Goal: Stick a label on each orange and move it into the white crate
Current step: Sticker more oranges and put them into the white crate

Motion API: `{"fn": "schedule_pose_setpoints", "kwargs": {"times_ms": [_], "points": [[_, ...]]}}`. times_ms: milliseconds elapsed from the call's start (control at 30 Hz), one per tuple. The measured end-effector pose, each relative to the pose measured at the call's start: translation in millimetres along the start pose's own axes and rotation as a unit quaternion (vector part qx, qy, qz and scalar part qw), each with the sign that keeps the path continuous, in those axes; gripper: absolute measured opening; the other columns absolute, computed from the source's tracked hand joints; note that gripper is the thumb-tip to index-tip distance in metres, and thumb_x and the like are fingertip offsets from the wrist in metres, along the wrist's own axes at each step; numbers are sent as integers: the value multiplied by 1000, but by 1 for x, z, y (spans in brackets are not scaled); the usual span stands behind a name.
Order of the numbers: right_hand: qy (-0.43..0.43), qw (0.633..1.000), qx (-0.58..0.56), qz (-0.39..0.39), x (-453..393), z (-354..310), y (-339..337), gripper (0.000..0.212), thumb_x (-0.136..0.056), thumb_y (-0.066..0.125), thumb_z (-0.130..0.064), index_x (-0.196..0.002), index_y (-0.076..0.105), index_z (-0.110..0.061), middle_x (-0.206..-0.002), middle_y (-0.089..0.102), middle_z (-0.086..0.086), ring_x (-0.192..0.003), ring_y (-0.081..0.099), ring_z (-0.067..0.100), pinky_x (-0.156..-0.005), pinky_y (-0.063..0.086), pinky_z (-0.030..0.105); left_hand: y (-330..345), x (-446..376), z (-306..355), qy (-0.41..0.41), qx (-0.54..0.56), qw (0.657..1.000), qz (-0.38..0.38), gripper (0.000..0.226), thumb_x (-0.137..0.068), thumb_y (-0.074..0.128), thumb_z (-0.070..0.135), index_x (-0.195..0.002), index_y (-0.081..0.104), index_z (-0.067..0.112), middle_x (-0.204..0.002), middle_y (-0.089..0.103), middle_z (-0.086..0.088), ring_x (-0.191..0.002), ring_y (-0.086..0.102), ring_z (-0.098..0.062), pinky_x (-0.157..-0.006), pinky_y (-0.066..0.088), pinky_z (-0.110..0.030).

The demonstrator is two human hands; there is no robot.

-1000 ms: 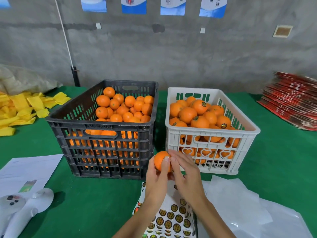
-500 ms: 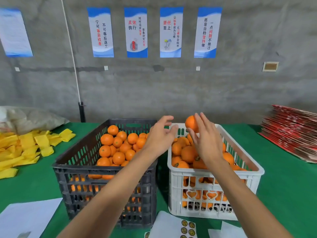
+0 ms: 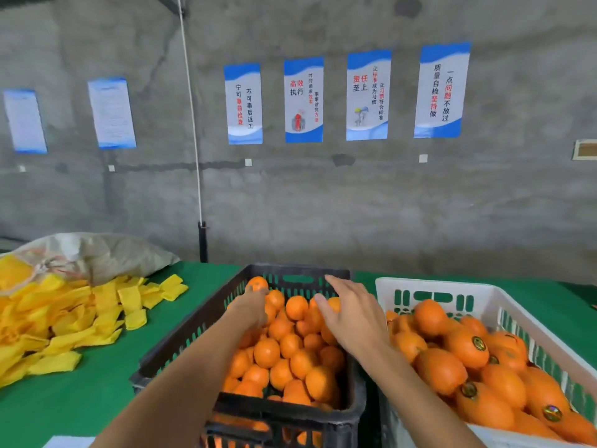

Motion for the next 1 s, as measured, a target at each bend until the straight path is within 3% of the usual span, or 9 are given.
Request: {"fn": "schedule_pose_setpoints", "kwargs": {"times_ms": [200, 333, 500, 600, 667, 733, 867, 1000], "points": [[23, 994, 7, -104, -9, -1, 40, 69, -100, 48, -58, -159, 33, -26, -152, 51, -2, -139, 46, 23, -107, 45, 40, 20, -46, -45, -5, -35, 998, -60, 79, -99, 60, 19, -164, 20, 39, -169, 15, -18, -144, 42, -46, -111, 49, -52], [21, 995, 13, -100, -6, 1, 40, 66, -101, 46, -56, -158, 34, -25, -150, 52, 0, -137, 48, 22, -105, 48, 40, 17, -52, -44, 32, -36, 998, -29, 56, -103, 56, 27, -154, 36, 33, -158, 30, -21, -134, 53, -44, -109, 47, -49], [49, 997, -40, -54, 0, -1, 26, 61, -103, 42, -55, -156, 37, -26, -150, 53, -3, -136, 50, 17, -107, 49, 35, -16, -15, -11, 160, 29, 986, 36, 49, -95, 68, 21, -136, 45, 36, -142, 46, -4, -122, 56, -28, -103, 50, -43], [36, 998, -60, -7, 13, -9, 4, 62, -104, 38, -57, -156, 38, -24, -147, 56, 0, -133, 54, 20, -106, 49, 37, -39, 46, 25, 277, 166, 935, 144, 55, -91, 77, 30, -133, 46, 48, -135, 50, 8, -108, 63, -15, -97, 54, -39], [23, 997, -62, 26, 28, -15, -18, 63, -104, 37, -58, -155, 39, -22, -138, 63, 4, -124, 59, 25, -100, 50, 39, -48, 94, 46, 330, 258, 887, 193, 62, -88, 80, 30, -134, 46, 54, -129, 52, 14, -81, 70, -9, -80, 59, -34], [26, 993, -107, 45, 47, -16, -41, 64, -102, 37, -63, -156, 36, -27, -133, 66, 6, -120, 61, 27, -95, 52, 41, -49, 138, 63, 341, 335, 850, 222, 66, -83, 82, 31, -135, 48, 53, -127, 54, 14, -69, 71, -11, -68, 59, -28], [-3, 966, -247, 78, 101, -10, -83, 66, -97, 46, -69, -153, 40, -35, -142, 60, -5, -126, 57, 11, -102, 51, 39, -34, 212, 88, 363, 419, 787, 270, 64, -80, 82, 34, -138, 54, 37, -128, 50, 10, -71, 69, -11, -59, 55, -18], [-1, 946, -276, 169, 166, -4, -98, 60, -96, 57, -61, -142, 56, -23, -133, 61, -8, -120, 58, 2, -97, 50, 23, 7, 268, 113, 369, 397, 795, 271, 76, -81, 88, 17, -145, 49, 29, -139, 45, 11, -97, 63, -4, -63, 58, -20]]}}
Point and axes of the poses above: each hand's wrist, its own x-axis away from the middle knuckle, its own y-axis out of the palm, z = x × y, the point moved 2 cm from there along -x, towards the middle knuckle
